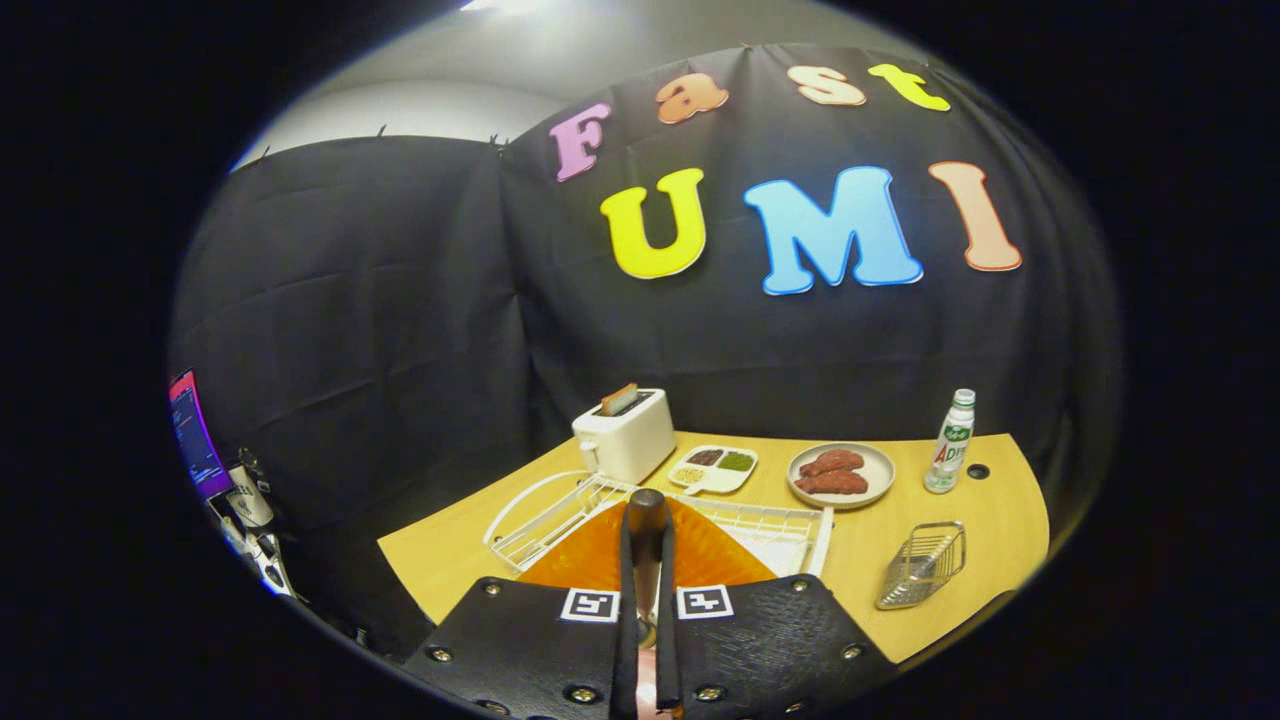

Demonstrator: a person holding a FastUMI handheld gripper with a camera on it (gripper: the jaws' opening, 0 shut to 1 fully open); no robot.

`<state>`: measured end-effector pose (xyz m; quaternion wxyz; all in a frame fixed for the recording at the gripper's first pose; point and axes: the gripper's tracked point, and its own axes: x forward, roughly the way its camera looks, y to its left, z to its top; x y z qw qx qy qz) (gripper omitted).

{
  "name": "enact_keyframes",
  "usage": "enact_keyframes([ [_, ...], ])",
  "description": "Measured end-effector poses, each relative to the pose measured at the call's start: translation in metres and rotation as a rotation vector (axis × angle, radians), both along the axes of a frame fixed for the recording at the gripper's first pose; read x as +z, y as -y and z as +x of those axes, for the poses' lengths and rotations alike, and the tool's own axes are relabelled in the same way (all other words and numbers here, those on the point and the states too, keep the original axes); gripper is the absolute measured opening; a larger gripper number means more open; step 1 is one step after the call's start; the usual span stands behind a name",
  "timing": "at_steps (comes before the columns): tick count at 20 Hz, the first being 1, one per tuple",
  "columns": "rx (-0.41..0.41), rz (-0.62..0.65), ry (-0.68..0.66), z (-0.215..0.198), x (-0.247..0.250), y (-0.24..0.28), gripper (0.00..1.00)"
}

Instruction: Take the plate from the dish rack, then take the spoon from the basket and place it into the plate.

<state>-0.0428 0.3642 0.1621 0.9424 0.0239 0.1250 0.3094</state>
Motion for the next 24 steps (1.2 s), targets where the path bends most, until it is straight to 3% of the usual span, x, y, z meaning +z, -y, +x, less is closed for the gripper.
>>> enact_keyframes([
  [4, 0.073, -0.049, -0.043, -0.028, -0.041, -0.028, 0.07],
  [13, 0.139, -0.173, -0.030, -0.065, -0.110, -0.058, 0.07],
  [19, 0.158, -0.189, 0.067, -0.084, -0.115, -0.059, 0.07],
  [24, 0.163, -0.178, 0.062, -0.087, -0.117, -0.053, 0.08],
])
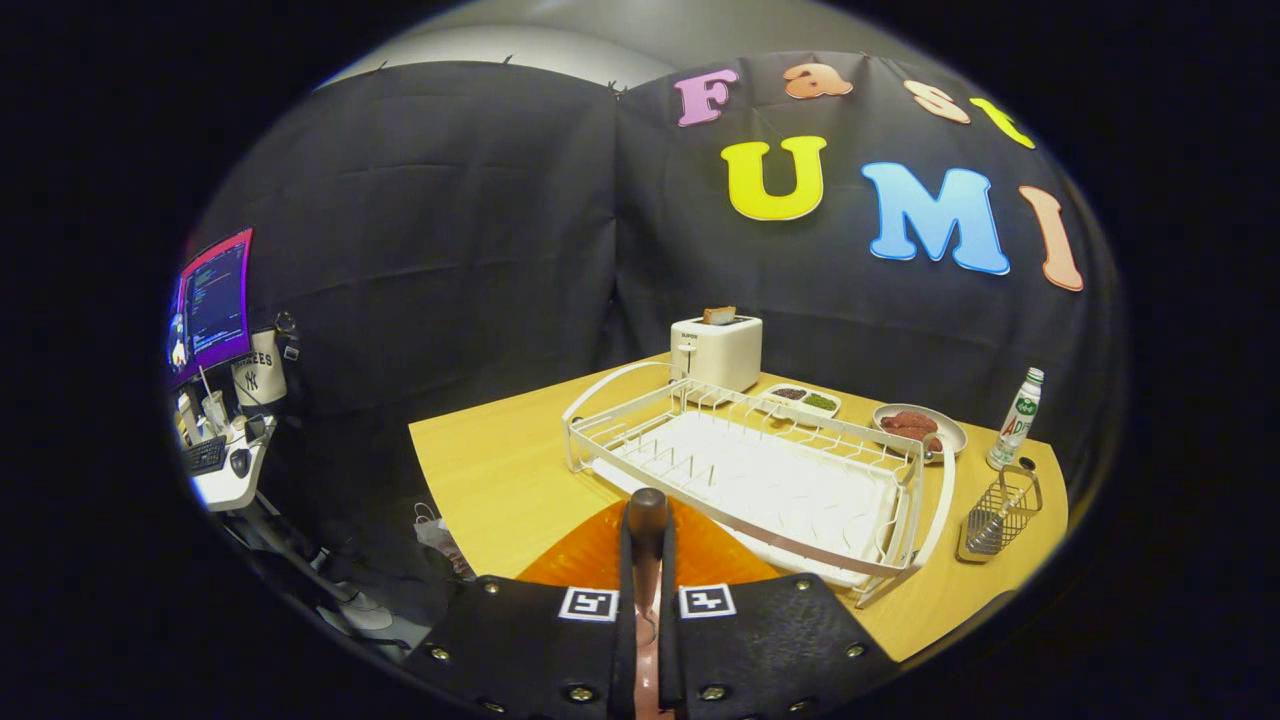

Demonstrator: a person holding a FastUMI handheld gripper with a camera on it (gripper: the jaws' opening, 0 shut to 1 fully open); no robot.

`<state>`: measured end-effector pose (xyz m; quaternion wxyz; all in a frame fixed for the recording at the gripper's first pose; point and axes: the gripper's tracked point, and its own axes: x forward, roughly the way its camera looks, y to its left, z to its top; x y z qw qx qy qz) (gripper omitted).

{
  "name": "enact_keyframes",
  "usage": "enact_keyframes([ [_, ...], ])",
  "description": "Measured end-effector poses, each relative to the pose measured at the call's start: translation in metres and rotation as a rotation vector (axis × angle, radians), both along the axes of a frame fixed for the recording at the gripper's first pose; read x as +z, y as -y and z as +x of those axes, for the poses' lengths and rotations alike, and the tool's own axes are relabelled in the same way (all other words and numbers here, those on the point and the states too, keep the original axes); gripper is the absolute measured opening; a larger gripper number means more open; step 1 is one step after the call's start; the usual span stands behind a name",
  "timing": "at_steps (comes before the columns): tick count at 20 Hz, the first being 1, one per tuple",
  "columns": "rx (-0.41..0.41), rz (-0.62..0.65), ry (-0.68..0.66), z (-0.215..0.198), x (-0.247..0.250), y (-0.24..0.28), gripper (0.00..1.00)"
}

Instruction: Take the plate from the dish rack, then take the spoon from the basket and place it into the plate.

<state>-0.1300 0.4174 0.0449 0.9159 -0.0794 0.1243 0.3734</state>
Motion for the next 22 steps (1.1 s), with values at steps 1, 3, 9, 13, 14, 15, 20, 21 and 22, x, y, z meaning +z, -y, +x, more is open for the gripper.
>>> enact_keyframes([
  [1, -0.001, 0.001, -0.003, 0.001, 0.000, 0.001, 0.09],
  [3, 0.004, -0.006, -0.005, -0.001, 0.000, 0.001, 0.08],
  [9, 0.038, -0.026, -0.003, -0.012, 0.000, 0.002, 0.12],
  [13, 0.035, -0.031, -0.009, -0.013, 0.001, 0.007, 0.17],
  [14, 0.034, -0.032, -0.017, -0.013, 0.001, 0.009, 0.24],
  [15, 0.027, -0.033, -0.020, -0.013, 0.003, 0.013, 0.35],
  [20, 0.003, -0.018, -0.019, -0.010, 0.010, 0.028, 0.65],
  [21, -0.005, -0.017, -0.019, -0.009, 0.009, 0.032, 0.83],
  [22, -0.012, -0.017, -0.023, -0.006, 0.009, 0.035, 0.83],
])
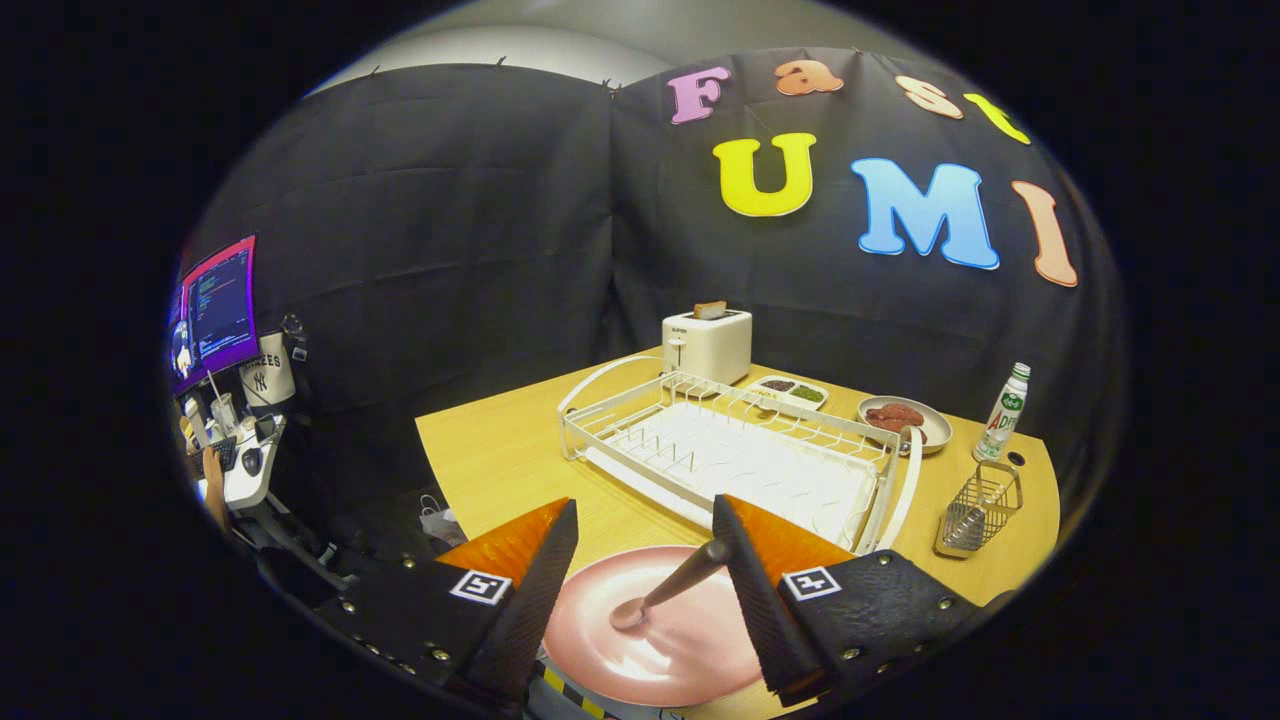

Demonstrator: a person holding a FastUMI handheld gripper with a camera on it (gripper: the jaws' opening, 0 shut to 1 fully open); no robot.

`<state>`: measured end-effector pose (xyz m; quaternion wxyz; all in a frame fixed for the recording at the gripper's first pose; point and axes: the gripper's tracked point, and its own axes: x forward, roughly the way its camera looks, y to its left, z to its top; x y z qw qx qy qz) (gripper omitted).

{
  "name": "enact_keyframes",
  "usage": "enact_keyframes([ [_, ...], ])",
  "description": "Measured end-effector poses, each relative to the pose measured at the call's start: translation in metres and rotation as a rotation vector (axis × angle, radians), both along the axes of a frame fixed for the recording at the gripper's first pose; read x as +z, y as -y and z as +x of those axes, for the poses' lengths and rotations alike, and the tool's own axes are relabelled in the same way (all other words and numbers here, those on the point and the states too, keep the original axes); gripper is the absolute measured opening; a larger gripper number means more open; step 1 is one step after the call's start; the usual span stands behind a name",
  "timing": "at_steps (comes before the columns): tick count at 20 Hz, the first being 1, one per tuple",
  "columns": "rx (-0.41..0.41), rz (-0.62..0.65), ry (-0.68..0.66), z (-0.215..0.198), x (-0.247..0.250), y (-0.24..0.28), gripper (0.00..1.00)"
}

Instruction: Take the plate from the dish rack, then take the spoon from the basket and place it into the plate.

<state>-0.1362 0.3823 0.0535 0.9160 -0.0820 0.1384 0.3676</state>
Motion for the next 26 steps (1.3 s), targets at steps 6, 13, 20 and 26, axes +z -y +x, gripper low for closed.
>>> enact_keyframes([
  [6, -0.057, 0.026, 0.022, 0.012, 0.011, 0.023, 0.99],
  [13, -0.184, 0.072, 0.106, 0.046, 0.059, 0.060, 0.99],
  [20, -0.332, 0.168, 0.265, 0.085, 0.157, 0.118, 0.99],
  [26, -0.465, 0.211, 0.372, 0.110, 0.225, 0.176, 0.99],
])
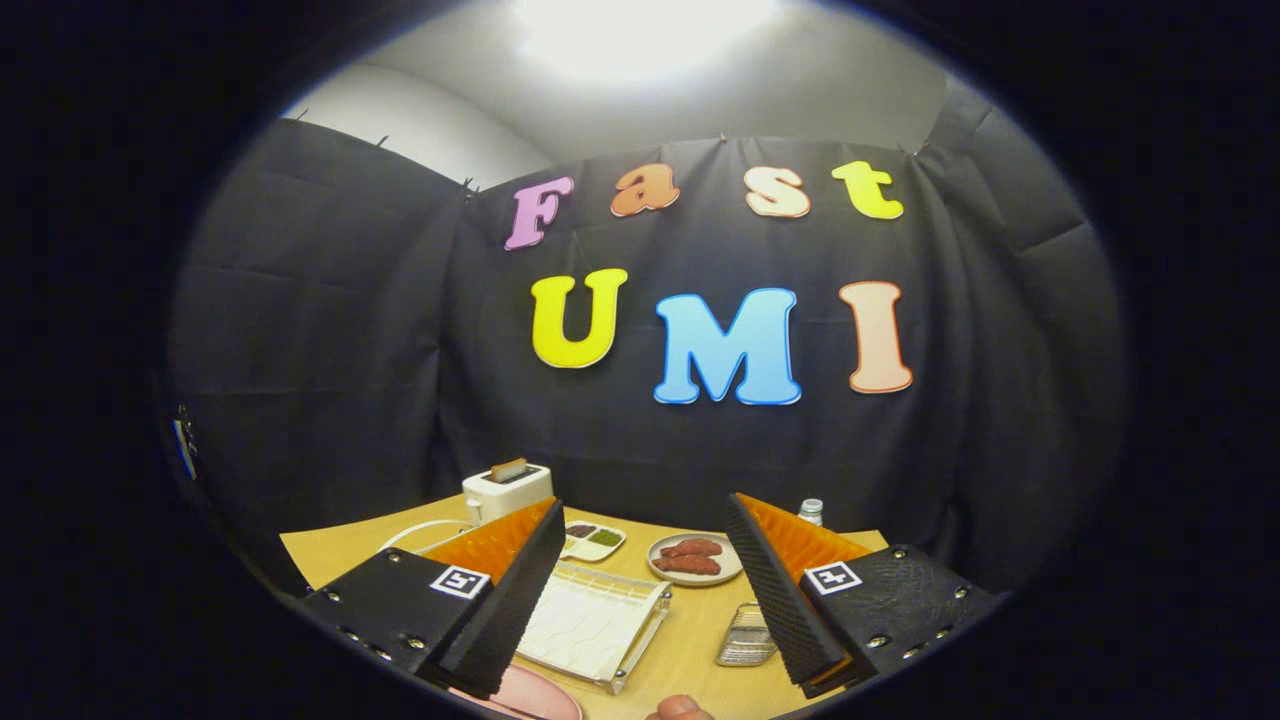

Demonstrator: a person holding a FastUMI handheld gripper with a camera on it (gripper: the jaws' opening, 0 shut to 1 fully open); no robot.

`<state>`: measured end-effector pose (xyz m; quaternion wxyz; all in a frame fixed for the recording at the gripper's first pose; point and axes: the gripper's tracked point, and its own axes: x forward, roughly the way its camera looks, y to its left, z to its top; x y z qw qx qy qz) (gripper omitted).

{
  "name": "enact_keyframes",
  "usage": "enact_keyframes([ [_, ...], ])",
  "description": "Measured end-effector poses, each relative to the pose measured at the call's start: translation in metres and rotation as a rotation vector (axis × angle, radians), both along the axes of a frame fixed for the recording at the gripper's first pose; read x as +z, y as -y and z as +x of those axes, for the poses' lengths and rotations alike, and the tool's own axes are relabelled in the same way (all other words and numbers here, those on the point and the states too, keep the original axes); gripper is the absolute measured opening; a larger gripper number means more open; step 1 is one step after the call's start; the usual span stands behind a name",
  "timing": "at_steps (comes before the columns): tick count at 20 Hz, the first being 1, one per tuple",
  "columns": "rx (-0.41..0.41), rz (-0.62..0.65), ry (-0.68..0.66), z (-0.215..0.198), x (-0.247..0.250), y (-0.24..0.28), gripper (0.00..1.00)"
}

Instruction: Take the plate from the dish rack, then take the spoon from the basket and place it into the plate.

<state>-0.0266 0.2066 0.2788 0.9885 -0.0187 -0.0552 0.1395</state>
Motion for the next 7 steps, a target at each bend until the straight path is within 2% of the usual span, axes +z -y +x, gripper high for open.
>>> enact_keyframes([
  [7, -0.107, 0.079, 0.065, 0.022, 0.047, 0.054, 0.99],
])
